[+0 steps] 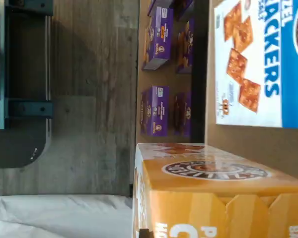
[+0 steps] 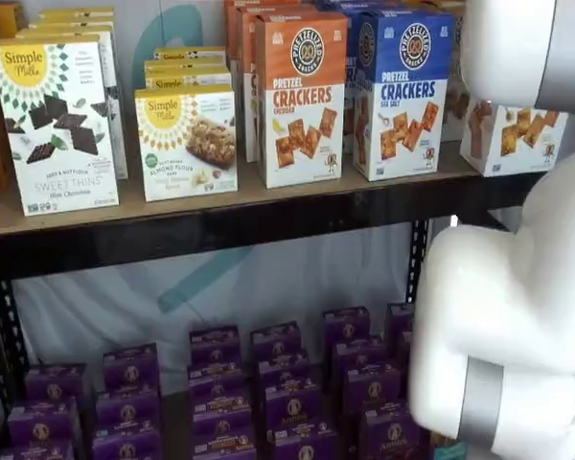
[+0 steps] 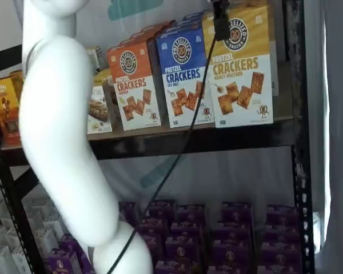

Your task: Retrieve the yellow and white box located on the top shelf, the sixth one from the left

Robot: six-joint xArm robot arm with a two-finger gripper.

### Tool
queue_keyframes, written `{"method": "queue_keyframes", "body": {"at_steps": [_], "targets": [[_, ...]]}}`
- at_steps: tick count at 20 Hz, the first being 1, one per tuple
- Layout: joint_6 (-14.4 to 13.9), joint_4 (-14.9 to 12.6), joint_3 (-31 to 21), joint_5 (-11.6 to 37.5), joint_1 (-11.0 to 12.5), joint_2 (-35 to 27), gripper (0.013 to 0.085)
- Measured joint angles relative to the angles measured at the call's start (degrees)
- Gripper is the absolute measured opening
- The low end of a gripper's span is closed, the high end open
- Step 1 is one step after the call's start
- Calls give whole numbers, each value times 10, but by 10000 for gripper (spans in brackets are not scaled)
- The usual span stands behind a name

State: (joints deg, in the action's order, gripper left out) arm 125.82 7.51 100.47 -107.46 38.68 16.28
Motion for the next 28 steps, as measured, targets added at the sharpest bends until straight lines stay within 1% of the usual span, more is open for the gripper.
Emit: {"method": "queue_keyframes", "body": {"at_steps": [5, 9, 11, 17, 25, 28], "targets": [[12, 0, -20, -18, 13, 30, 610], [16, -5, -42, -29, 16, 56, 610], [14, -9, -54, -37, 13, 70, 610], [-7, -18, -95, -57, -11, 112, 610], [-51, -31, -143, -70, -60, 153, 610], [-61, -31, -154, -70, -69, 162, 610]]}}
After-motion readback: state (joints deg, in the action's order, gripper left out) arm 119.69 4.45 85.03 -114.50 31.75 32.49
